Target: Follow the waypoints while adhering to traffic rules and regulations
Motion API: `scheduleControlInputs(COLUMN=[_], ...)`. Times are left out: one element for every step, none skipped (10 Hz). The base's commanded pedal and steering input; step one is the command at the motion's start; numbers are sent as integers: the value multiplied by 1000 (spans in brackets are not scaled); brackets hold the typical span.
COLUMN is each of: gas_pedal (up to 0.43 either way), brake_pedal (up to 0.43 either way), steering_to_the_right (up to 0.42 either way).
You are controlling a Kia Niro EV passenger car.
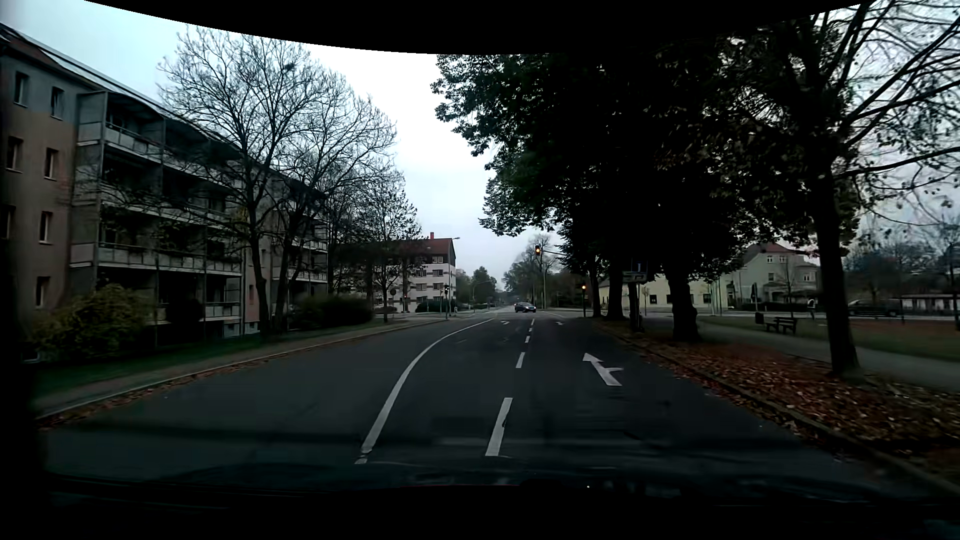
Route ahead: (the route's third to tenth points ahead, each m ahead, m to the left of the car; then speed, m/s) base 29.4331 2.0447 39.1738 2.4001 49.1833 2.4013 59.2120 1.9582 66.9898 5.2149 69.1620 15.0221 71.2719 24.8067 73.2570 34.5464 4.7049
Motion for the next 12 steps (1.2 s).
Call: scheduleControlInputs(gas_pedal=[209,197,197,197,197,189,177,157,138,130,118,110], brake_pedal=[0,0,0,0,0,0,0,0,0,0,0,0], steering_to_the_right=[-57,-58,-56,-53,-51,-49,-47,-47,-47,-47,-47,-46])
